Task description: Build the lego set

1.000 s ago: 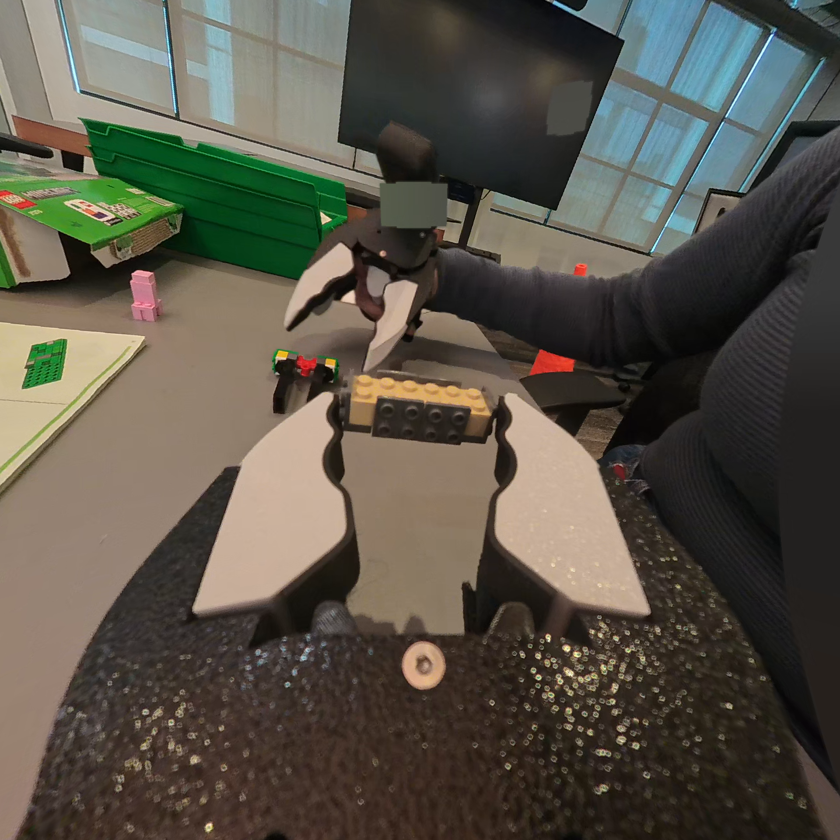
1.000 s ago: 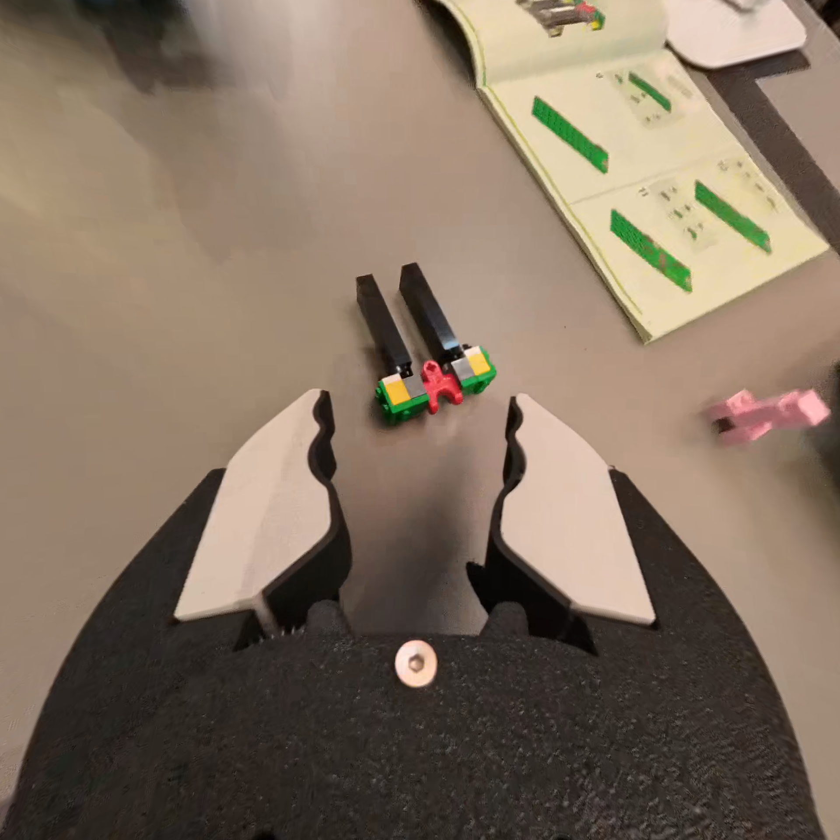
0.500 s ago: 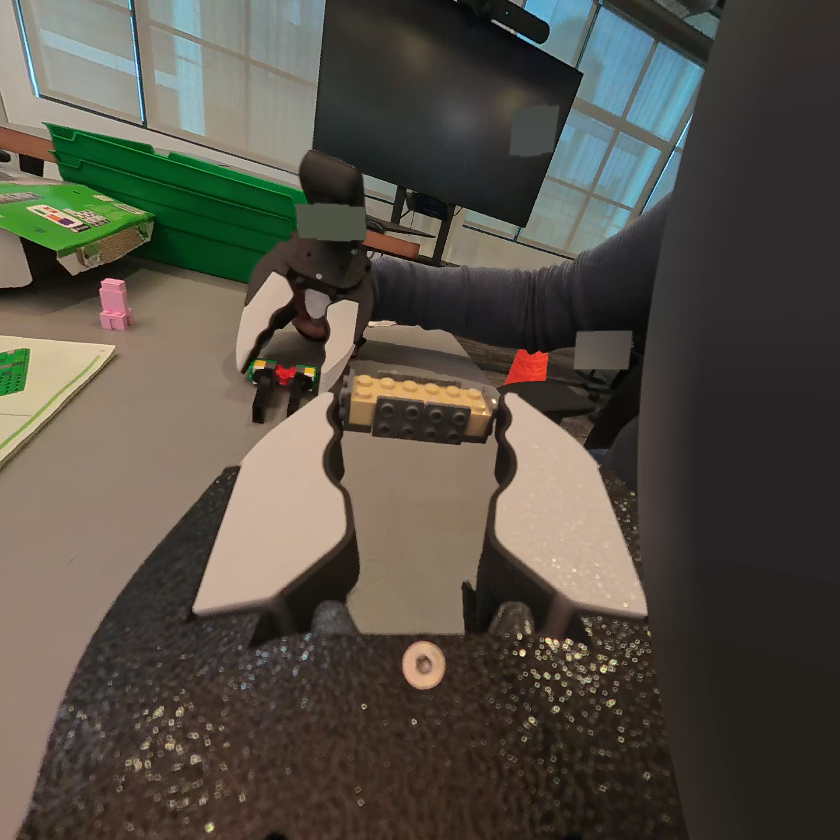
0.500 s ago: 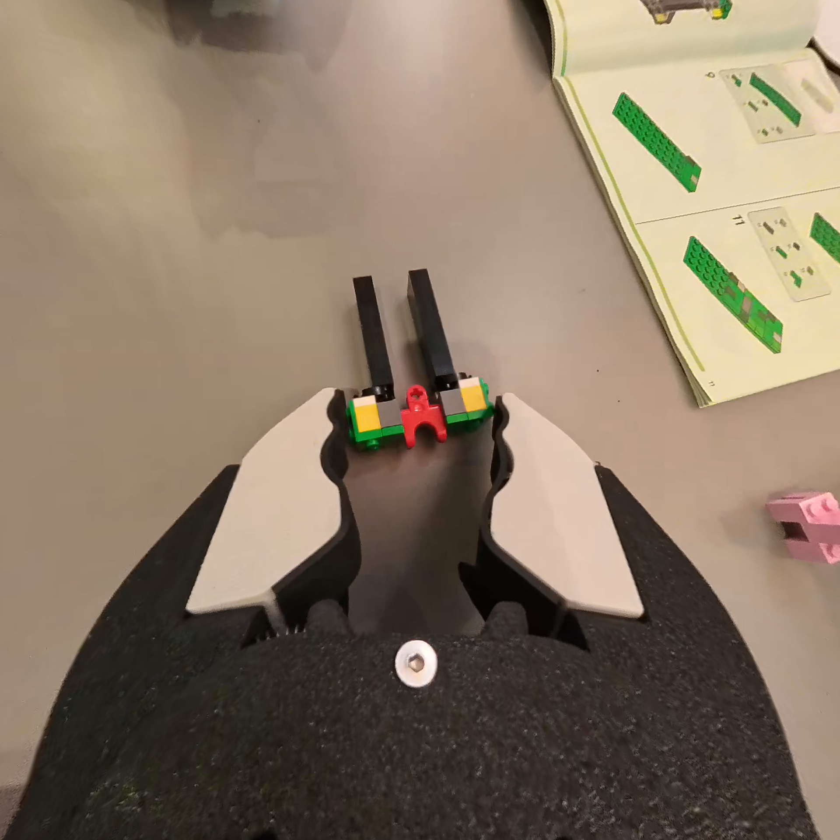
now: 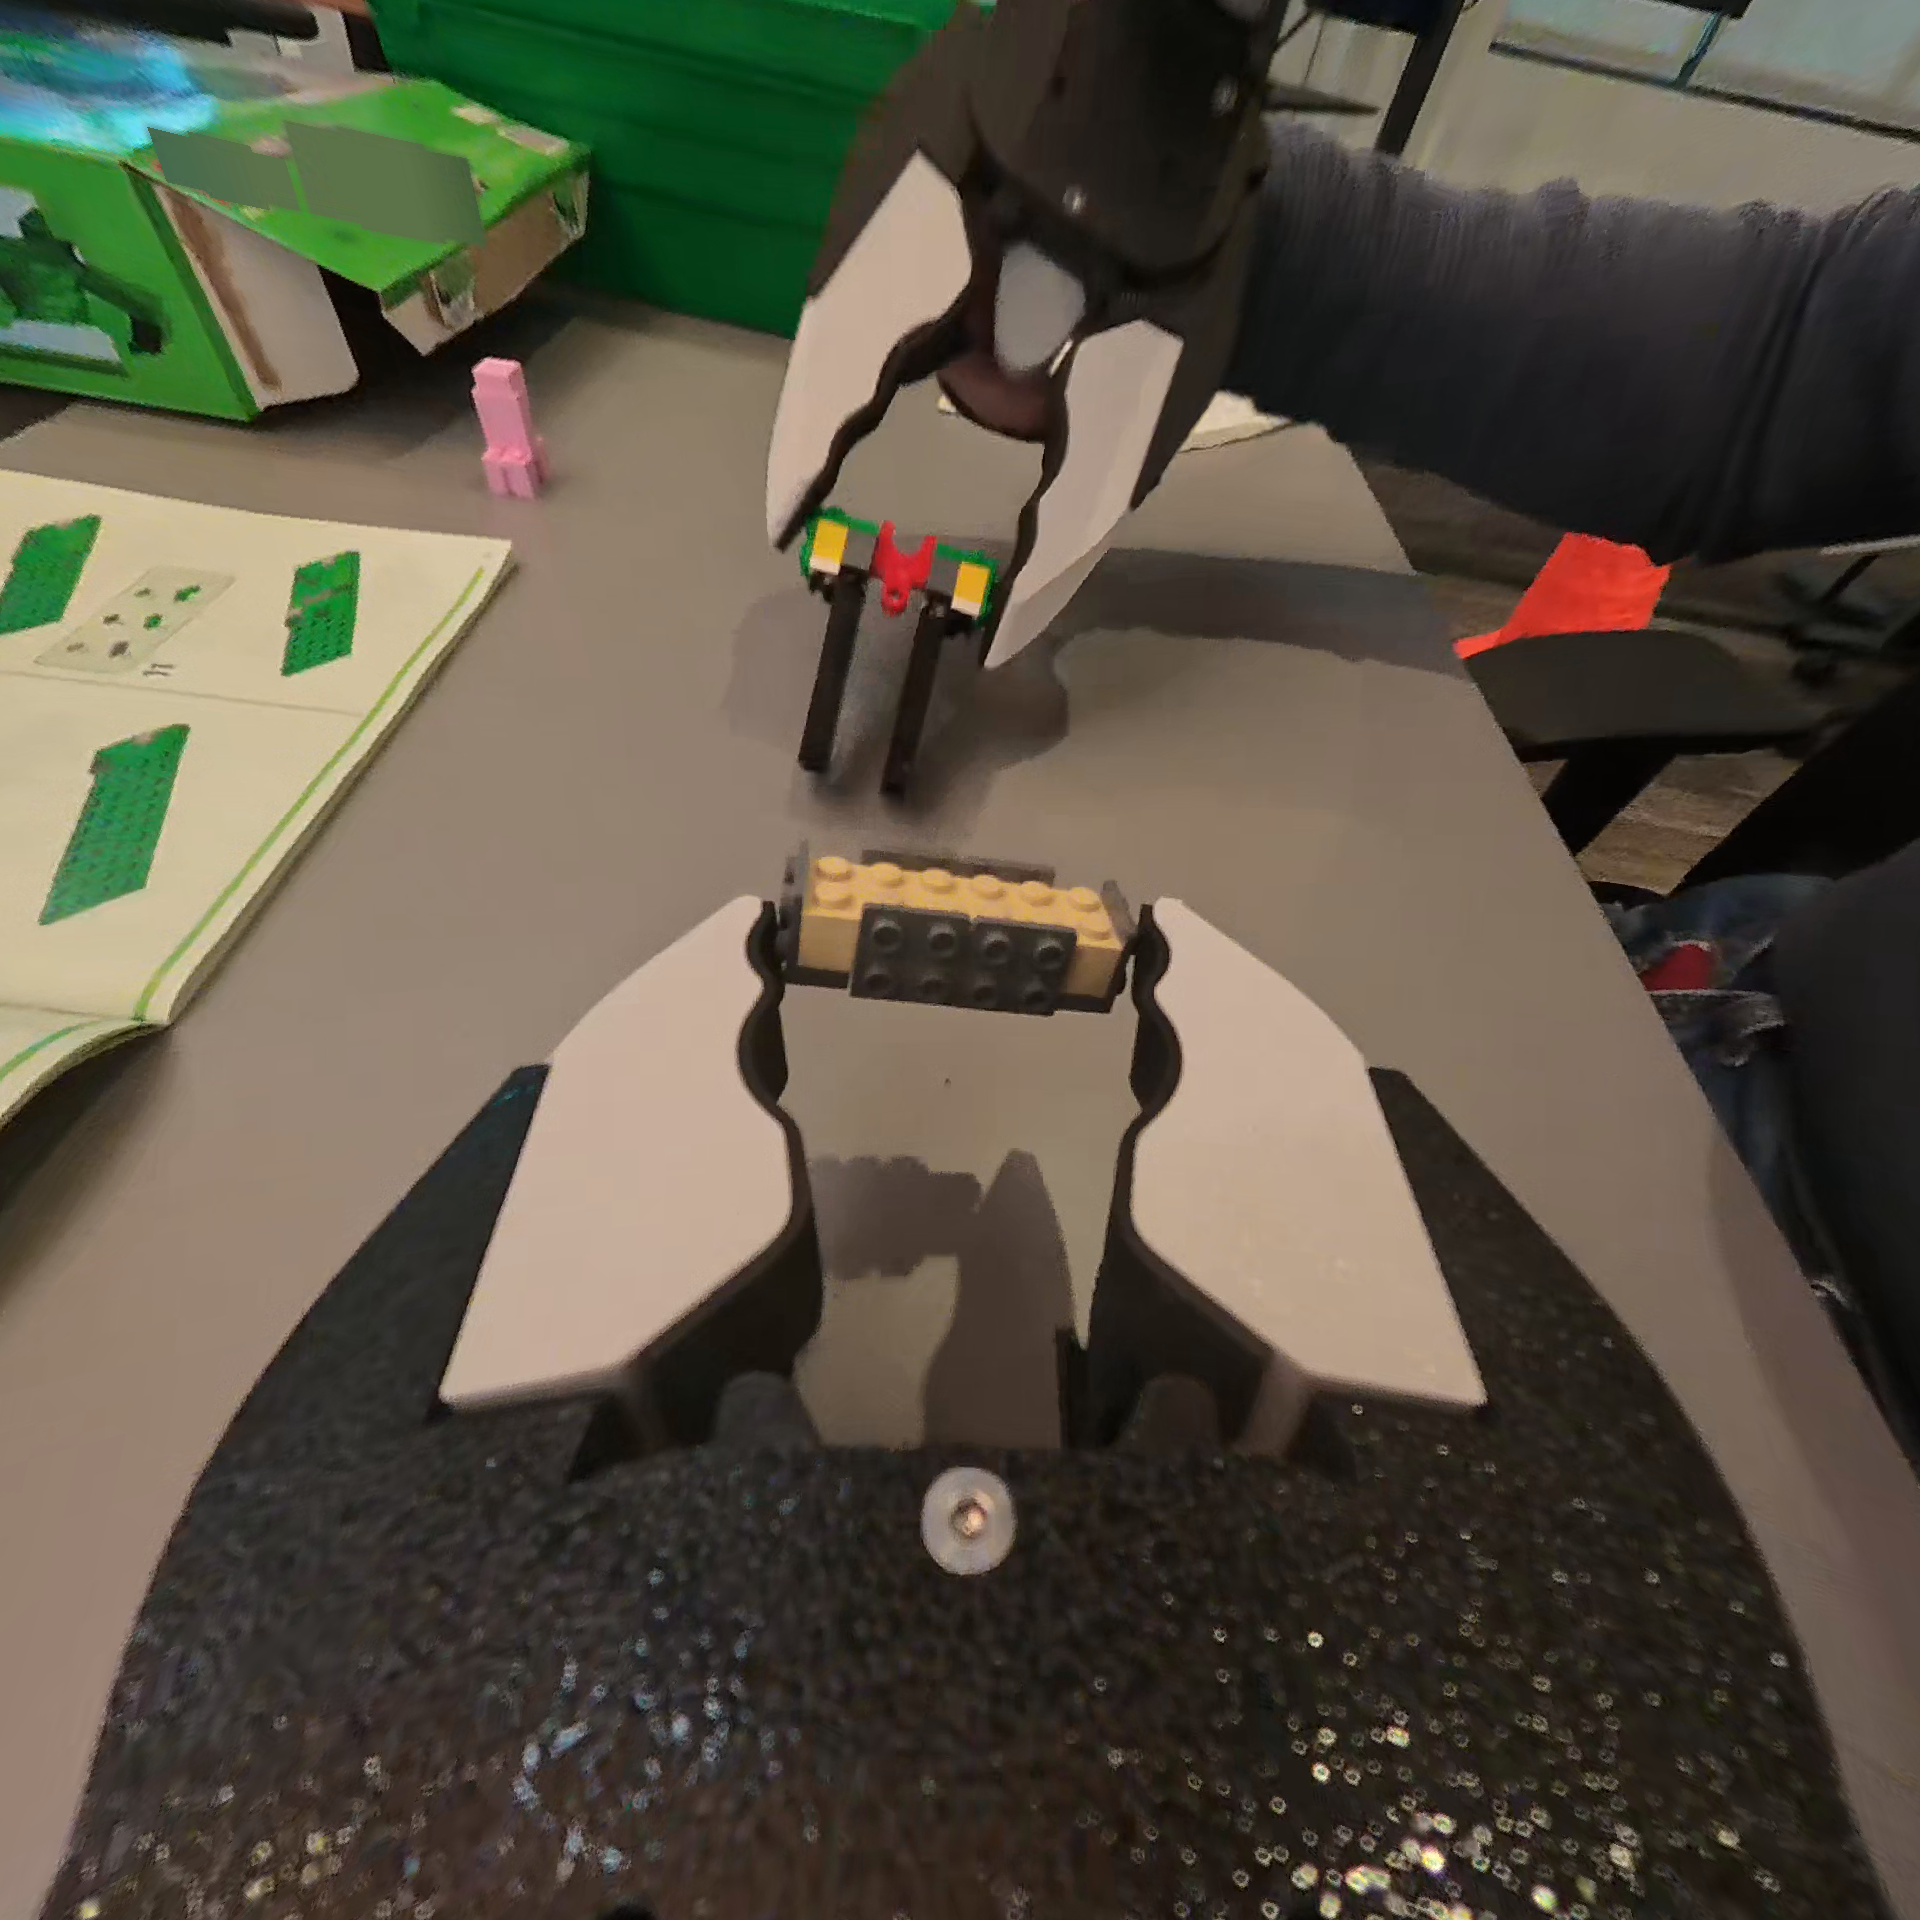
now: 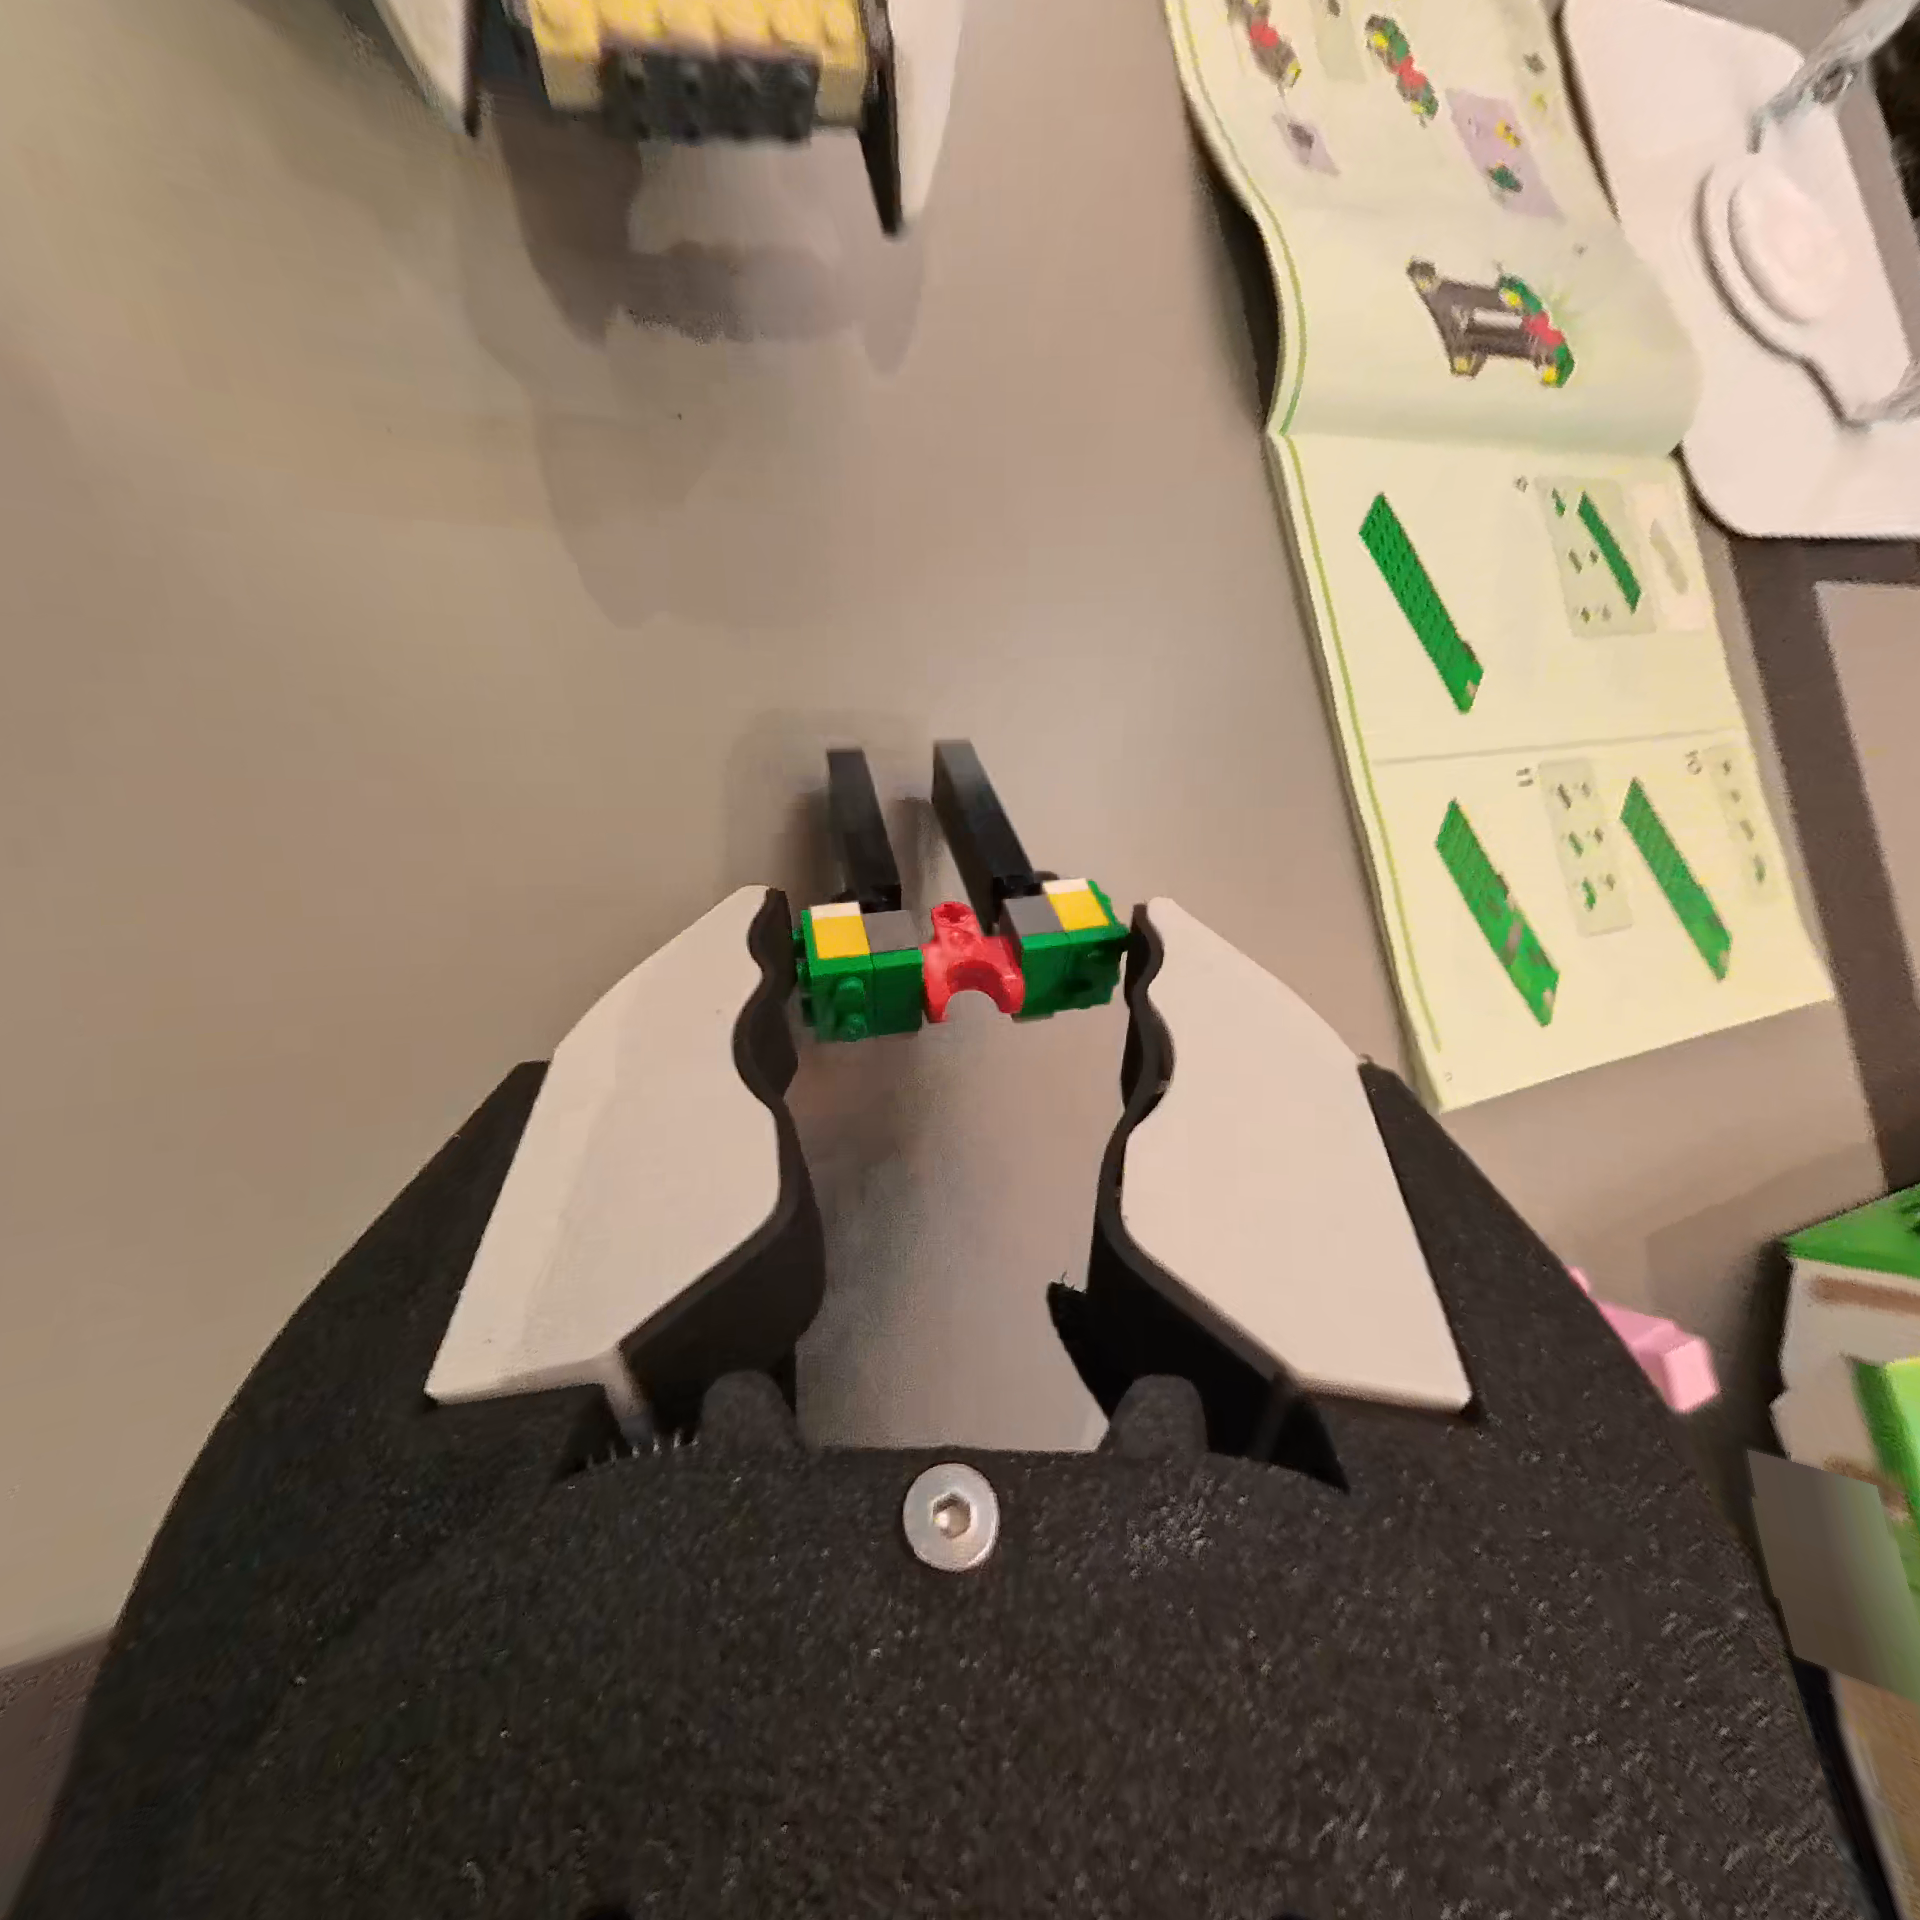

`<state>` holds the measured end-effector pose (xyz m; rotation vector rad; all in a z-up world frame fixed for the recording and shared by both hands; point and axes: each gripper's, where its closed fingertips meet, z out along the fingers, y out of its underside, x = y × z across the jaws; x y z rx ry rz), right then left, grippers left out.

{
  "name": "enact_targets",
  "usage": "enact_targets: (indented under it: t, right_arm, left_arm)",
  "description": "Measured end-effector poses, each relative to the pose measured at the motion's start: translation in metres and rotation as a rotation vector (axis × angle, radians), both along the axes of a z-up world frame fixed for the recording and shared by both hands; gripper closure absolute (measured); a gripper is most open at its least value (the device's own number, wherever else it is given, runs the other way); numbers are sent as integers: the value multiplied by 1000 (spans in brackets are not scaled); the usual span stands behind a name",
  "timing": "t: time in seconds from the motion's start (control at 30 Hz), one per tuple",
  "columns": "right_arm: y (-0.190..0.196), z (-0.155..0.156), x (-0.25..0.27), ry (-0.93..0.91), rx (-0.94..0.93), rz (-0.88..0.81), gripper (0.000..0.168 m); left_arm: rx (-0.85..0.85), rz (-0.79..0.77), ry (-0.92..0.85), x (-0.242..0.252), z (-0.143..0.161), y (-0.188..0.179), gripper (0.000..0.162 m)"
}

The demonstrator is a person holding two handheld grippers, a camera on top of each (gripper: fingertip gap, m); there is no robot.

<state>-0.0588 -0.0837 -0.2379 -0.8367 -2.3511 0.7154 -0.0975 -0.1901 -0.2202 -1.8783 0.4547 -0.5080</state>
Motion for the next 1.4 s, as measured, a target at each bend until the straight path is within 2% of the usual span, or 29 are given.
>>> enact_targets:
  t: [0.23, 0.47, 0.8, 1.07, 1.4]
  right_arm:
    - [-20, 23, -12, 20, 80, 37, 108]
    - [-41, 42, -22, 37, 93, 53, 108]
    - [-89, 110, -34, 133, -16, 115, 108]
    - [-117, 116, -44, 34, 68, 164, 108]
    - [-126, 108, -49, -98, 161, 196, 108]
  left_arm:
    - [9, 67, 28, -12, -1, 2, 98]
    - [130, 45, -18, -8, 16, 1, 97]
    - [179, 32, 32, -2, 18, 0, 98]
    - [208, 22, -15, 4, 25, -1, 98]
    - [210, 33, -95, 2, 31, -1, 98]
